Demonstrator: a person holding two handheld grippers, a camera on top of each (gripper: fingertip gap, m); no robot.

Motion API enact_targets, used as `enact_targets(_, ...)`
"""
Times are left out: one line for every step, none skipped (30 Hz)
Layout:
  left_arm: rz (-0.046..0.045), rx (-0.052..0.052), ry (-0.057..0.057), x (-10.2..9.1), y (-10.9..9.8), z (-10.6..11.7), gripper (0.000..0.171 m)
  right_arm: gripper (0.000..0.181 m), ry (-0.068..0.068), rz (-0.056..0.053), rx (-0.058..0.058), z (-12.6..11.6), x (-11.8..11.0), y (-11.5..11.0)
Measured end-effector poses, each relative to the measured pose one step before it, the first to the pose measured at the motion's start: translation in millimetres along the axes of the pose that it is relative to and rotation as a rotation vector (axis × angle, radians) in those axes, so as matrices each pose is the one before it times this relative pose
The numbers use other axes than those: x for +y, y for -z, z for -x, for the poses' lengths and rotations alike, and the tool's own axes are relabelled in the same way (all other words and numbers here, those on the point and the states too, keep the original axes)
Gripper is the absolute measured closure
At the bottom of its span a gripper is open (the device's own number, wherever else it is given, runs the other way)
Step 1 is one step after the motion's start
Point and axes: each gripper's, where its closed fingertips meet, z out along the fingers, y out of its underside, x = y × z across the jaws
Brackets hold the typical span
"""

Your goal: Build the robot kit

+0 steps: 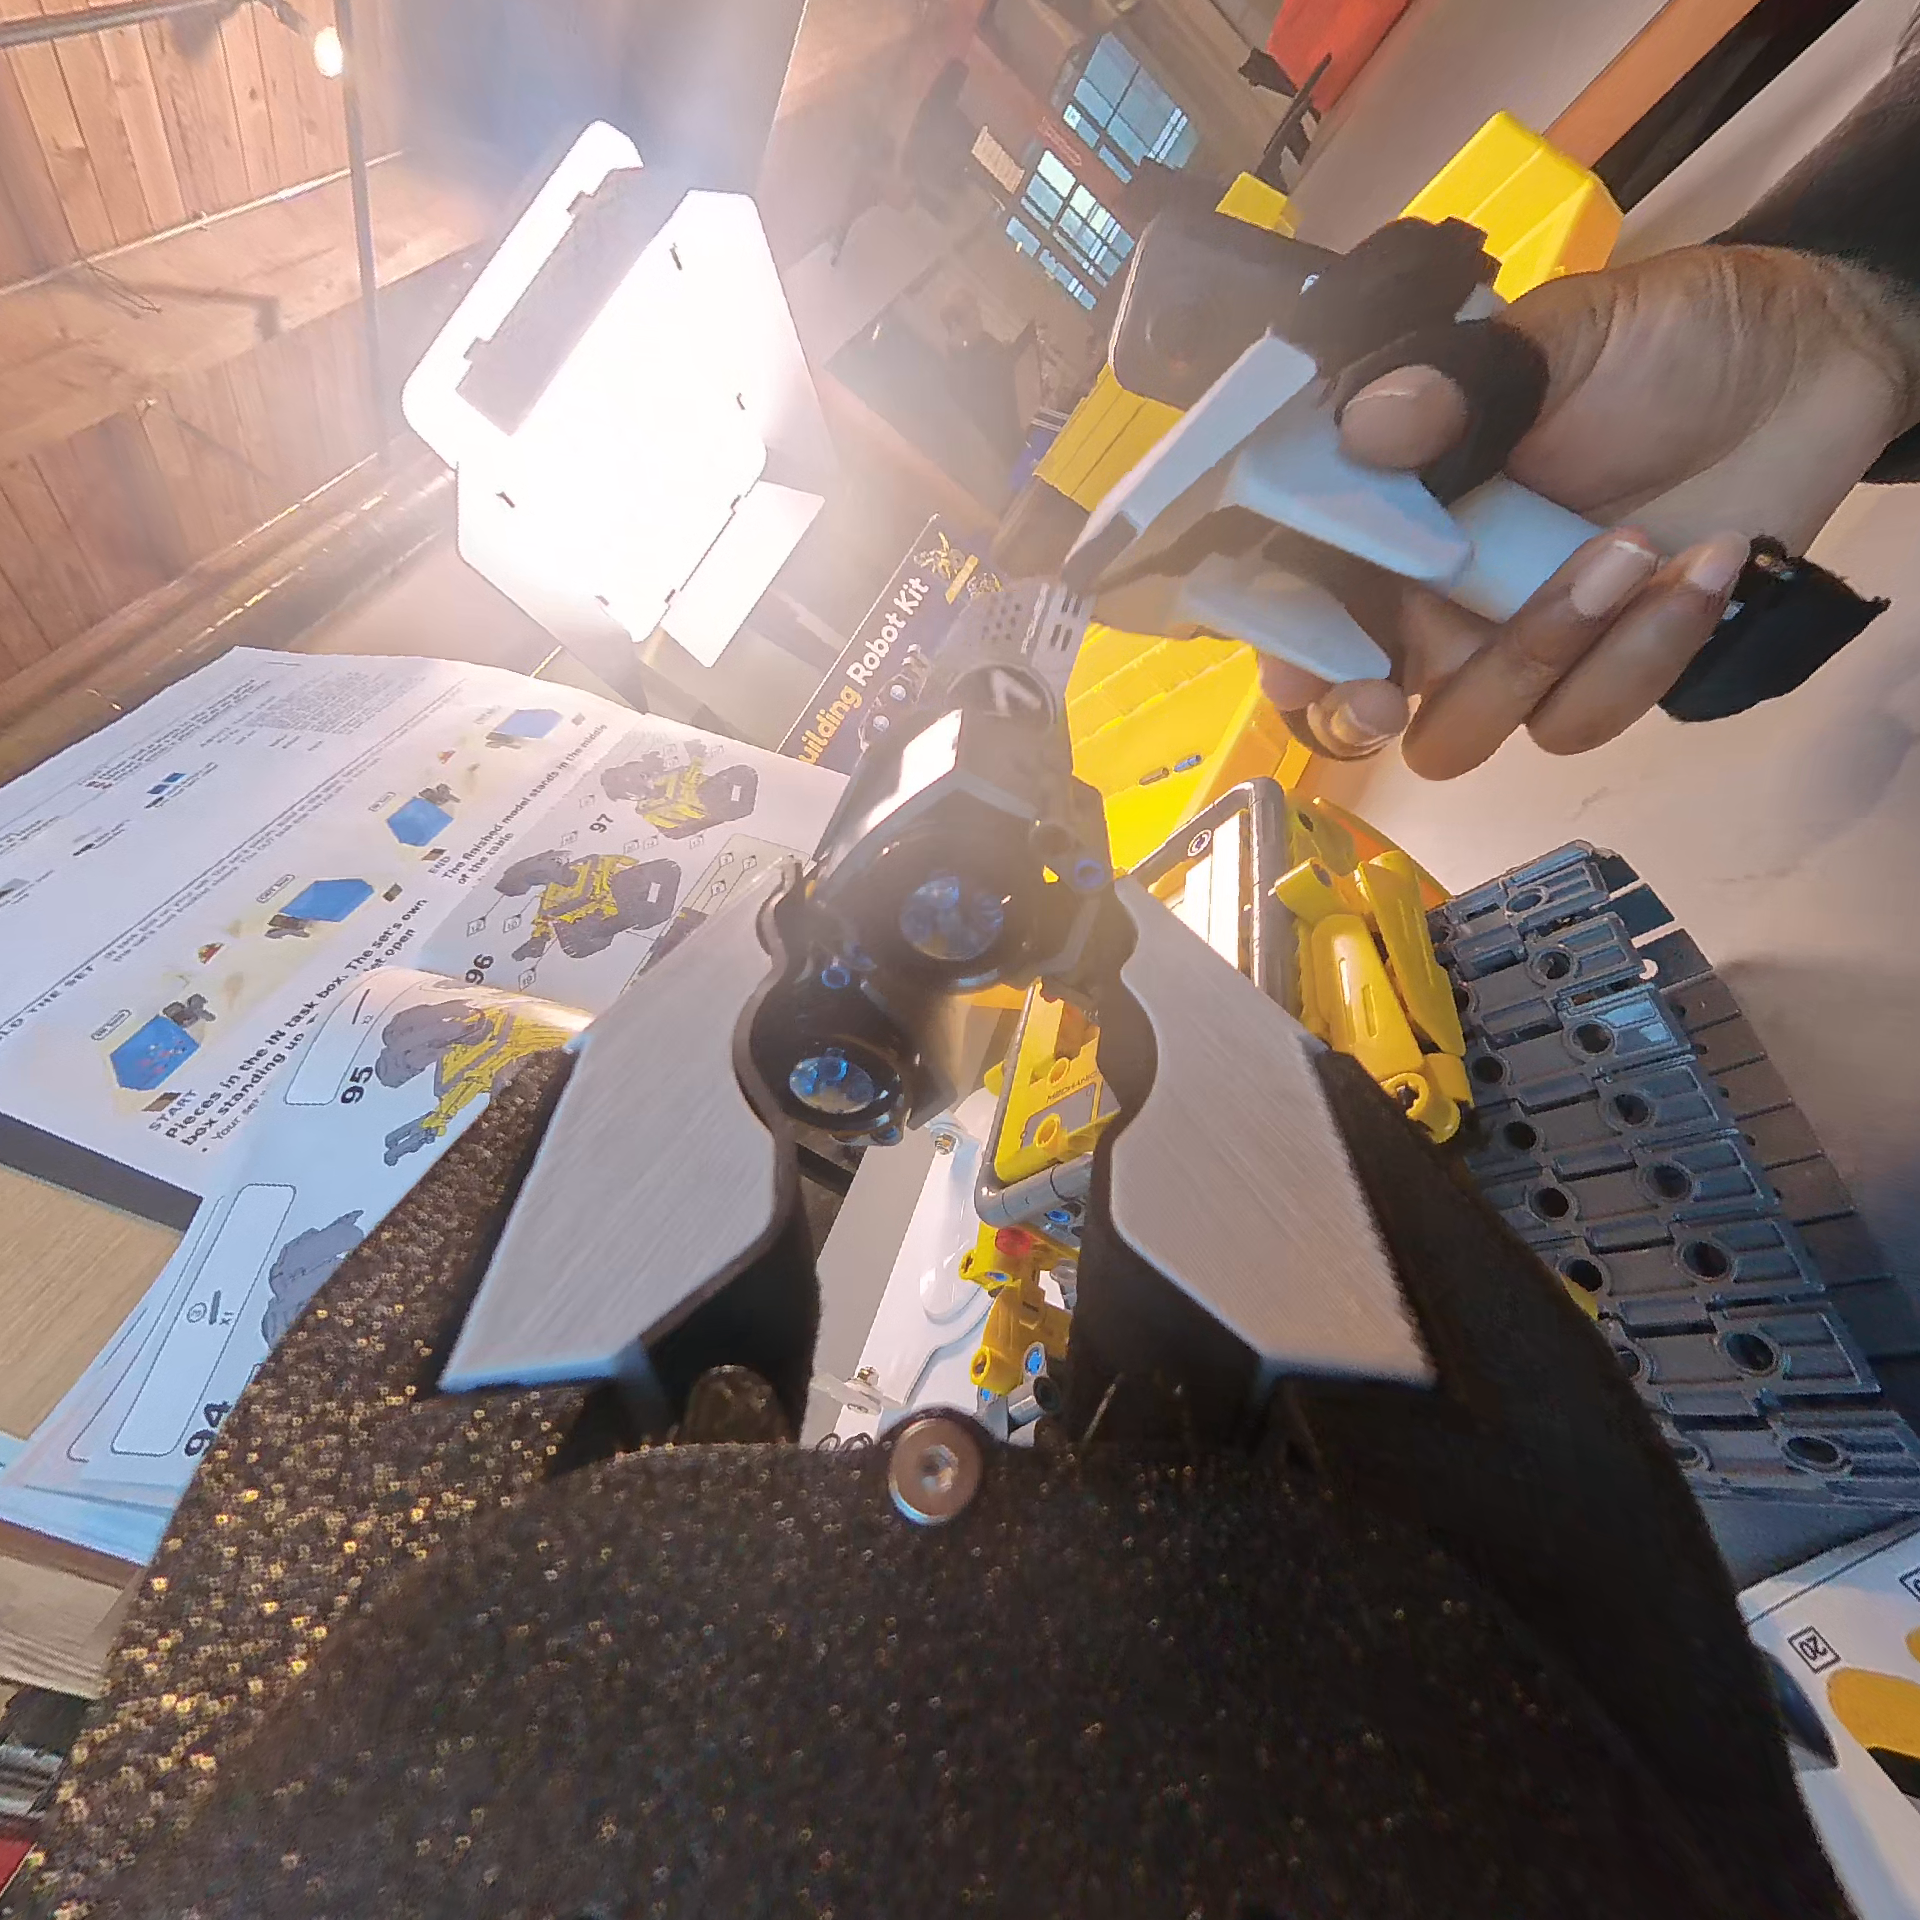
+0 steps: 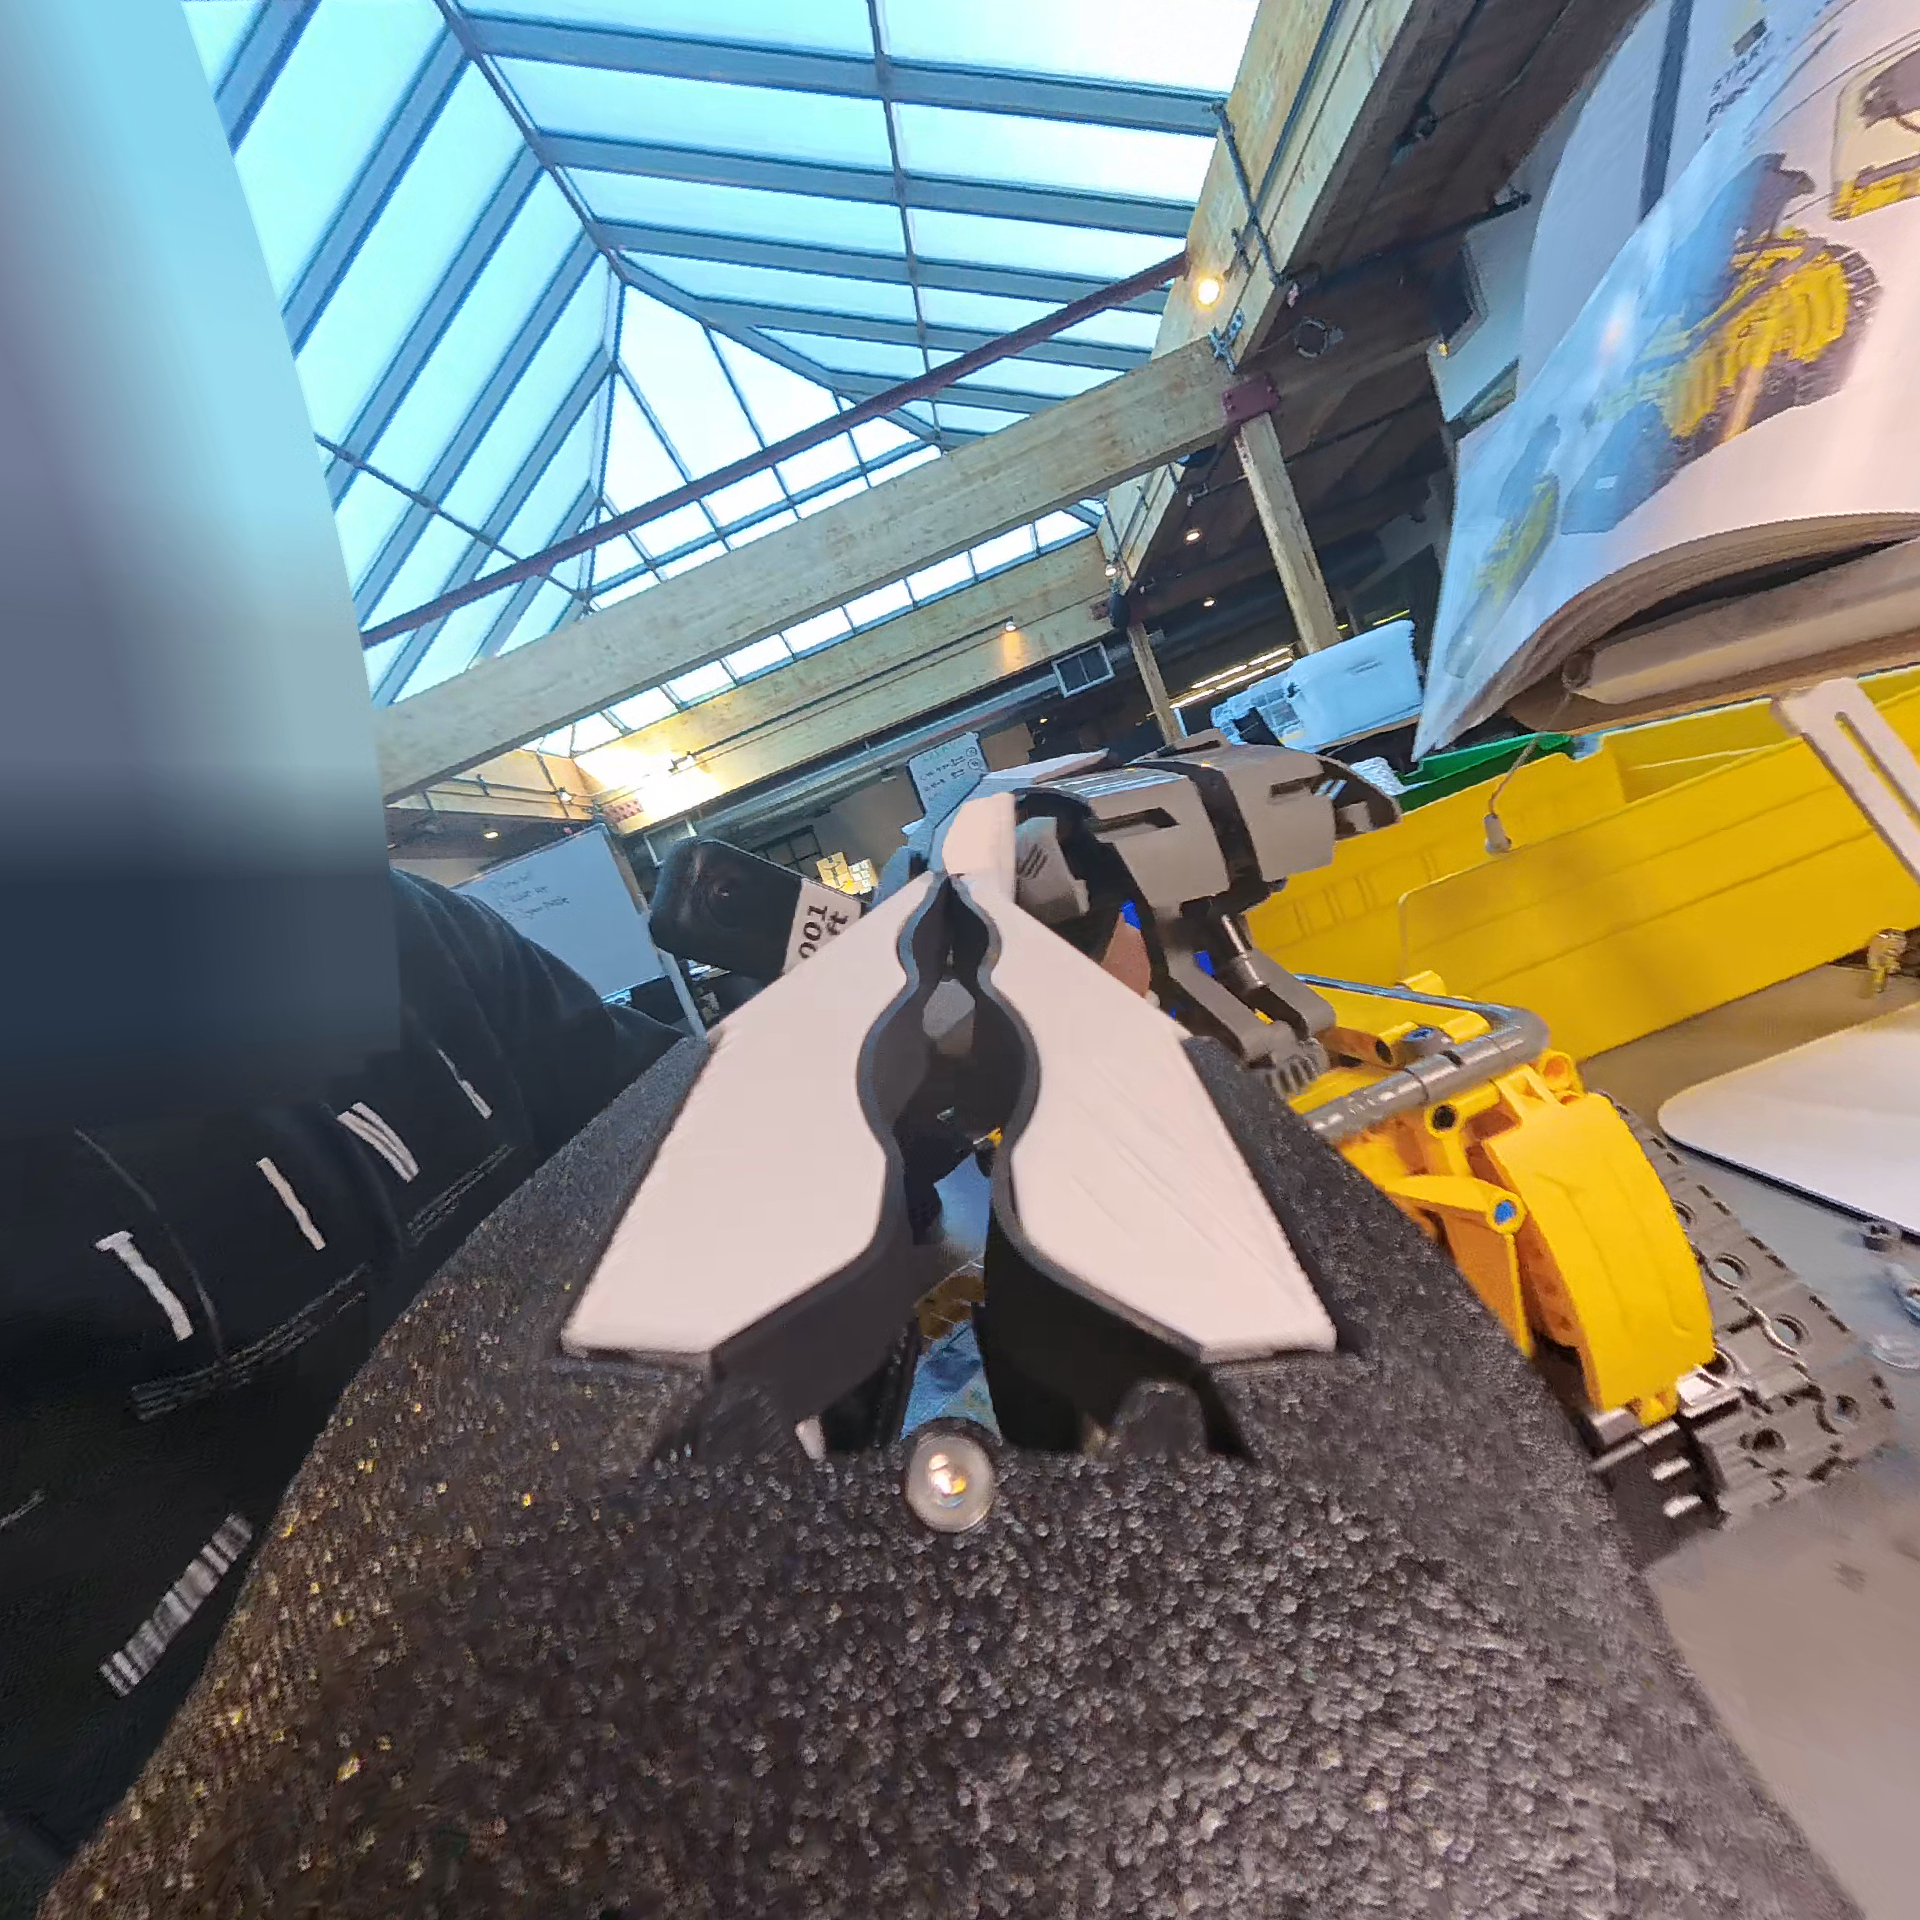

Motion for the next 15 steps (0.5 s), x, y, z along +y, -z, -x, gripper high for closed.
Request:
enact_targets(0.00038,-0.0003,-0.0009,-0.06,0.01,-0.1,0.118,0.181,0.0002,0.0127,-0.0305,5.2,1.85,-0.94)
enact_targets(0.00067,-0.0006,-0.0001,0.14,-0.04,0.12,0.118,0.181,0.0046,0.009,-0.0364,6.09,1.69,-1.14)
enact_targets(-0.00066,0.0004,0.0015,0.11,0.17,0.13,0.118,0.181,-0.0049,0.0041,-0.0263,4.26,0.68,-0.87)
enact_targets(0.00026,0.0,0.0005,0.16,0.13,0.07,0.118,0.181,0.0013,-0.0036,-0.0023,0.57,-0.61,-0.5)
enact_targets(0.00016,-0.0002,-0.0008,-0.03,0.05,-0.07,0.118,0.181,0.0039,-0.0002,0.0075,-1.49,-0.34,0.02)
enact_targets(0.0001,-0.0003,-0.0006,-0.12,-0.1,-0.02,0.118,0.181,0.0017,0.0013,0.0144,-2.97,-0.14,0.58)
enact_targets(-0.00016,-0.0002,0.0002,0.02,-0.14,-0.08,0.118,0.181,0.0028,-0.0053,0.0202,-4.3,-1.04,1.13)
enact_targets(-0.00024,-0.0001,0.0006,-0.05,-0.11,0.08,0.118,0.181,-0.0003,-0.0016,0.0179,-4.04,-0.57,1.02)
enact_targets(-0.00004,0.0001,0.0002,-0.01,0.0,-0.03,0.118,0.181,0.0025,-0.0014,0.0142,-3.25,-0.55,0.94)
enact_targets(0.00029,0.0,-0.0002,0.04,0.02,0.01,0.118,0.181,0.004,-0.0007,0.0115,-2.36,-0.44,0.73)
enact_targets(0.00016,-0.0001,-0.0004,-0.04,-0.04,-0.01,0.118,0.181,0.0034,0.0003,0.0067,-1.25,-0.26,0.34)
enact_targets(-0.00012,-0.0003,-0.0002,-0.02,-0.06,-0.08,0.118,0.181,0.0032,0.0026,0.0074,-1.03,0.3,0.05)
enact_targets(-0.00018,-0.0001,0.0001,0.02,-0.1,0.04,0.118,0.181,0.0036,0.0066,0.0066,-1.0,1.06,-0.16)
enact_targets(0.00002,0.0002,0.0001,0.07,0.06,0.02,0.118,0.181,0.002,0.0067,0.0037,-0.6,1.26,-0.17)
enact_targets(0.00021,0.0002,0.0,-0.03,0.01,0.05,0.118,0.181,0.0001,0.001,0.0026,-0.37,0.39,-0.21)
